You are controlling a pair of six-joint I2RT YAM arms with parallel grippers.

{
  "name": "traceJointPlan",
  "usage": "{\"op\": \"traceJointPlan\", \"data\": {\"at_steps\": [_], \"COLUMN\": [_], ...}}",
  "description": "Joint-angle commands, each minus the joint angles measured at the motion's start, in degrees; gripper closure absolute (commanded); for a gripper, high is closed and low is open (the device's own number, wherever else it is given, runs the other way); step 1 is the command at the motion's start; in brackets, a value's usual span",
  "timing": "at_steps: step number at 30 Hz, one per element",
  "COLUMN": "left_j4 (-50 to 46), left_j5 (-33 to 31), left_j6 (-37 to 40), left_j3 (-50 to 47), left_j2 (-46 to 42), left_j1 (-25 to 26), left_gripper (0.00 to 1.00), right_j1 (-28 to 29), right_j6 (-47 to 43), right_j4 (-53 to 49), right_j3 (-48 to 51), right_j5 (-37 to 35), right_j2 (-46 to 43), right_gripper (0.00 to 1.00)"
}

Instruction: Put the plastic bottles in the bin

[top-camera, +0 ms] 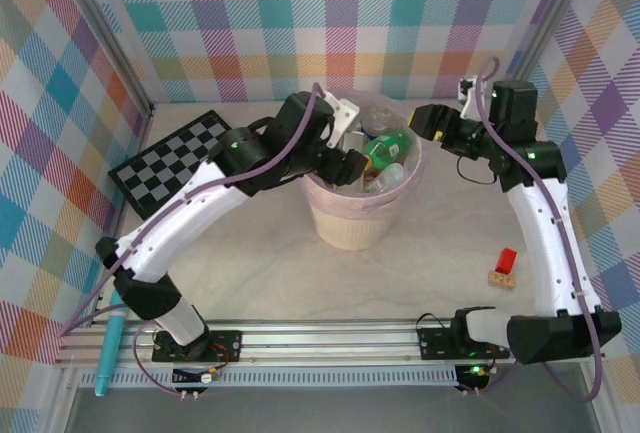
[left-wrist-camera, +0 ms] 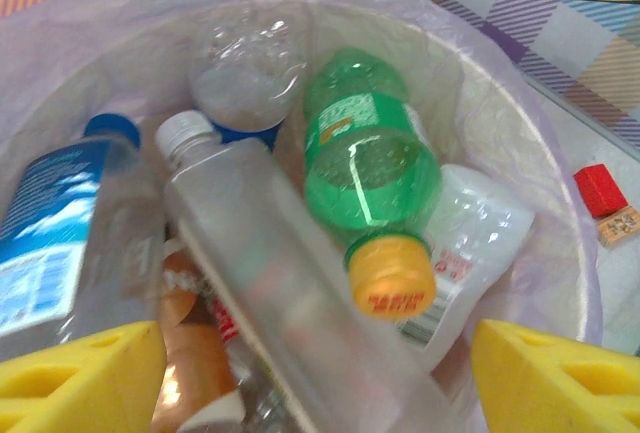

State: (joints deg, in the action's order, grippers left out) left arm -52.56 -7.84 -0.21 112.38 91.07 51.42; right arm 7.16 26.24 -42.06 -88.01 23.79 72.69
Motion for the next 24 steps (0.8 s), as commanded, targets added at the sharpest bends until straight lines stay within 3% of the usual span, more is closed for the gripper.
{"op": "traceJointPlan", "data": {"at_steps": [1,4,9,12,18,24], "left_j4": [2.35,4.74,13.82,17.49,17.31,13.83], "left_j5": [-3.11,-0.53,16.38,22.18,19.80,18.93], "left_j6": [-3.41,-6.30,-14.61,-18.52,-22.04,-23.50], "left_j3": [-4.91,-12.27,-26.39,-31.97,-36.77,-39.76], "left_j2": [-7.12,-14.15,-24.81,-27.38,-29.61,-36.59], "left_j1": [-2.20,-6.39,-17.92,-21.16,-23.59,-30.28], "left_gripper": [0.22,0.22,0.18,0.15,0.09,0.10], "right_j1": [0.05,-1.79,-1.62,-0.90,3.92,11.08], "right_j6": [-4.03,-5.48,-5.40,-4.46,-1.56,3.99], "right_j4": [-4.98,-8.74,-7.32,-4.70,-1.75,5.48], "right_j3": [-2.29,-2.59,0.87,2.82,3.15,4.41], "right_j5": [-8.83,-9.49,1.16,4.94,7.32,6.81], "right_j2": [-0.49,0.17,2.81,2.81,4.68,7.49], "right_gripper": [0.28,0.27,0.30,0.30,0.31,0.32]}}
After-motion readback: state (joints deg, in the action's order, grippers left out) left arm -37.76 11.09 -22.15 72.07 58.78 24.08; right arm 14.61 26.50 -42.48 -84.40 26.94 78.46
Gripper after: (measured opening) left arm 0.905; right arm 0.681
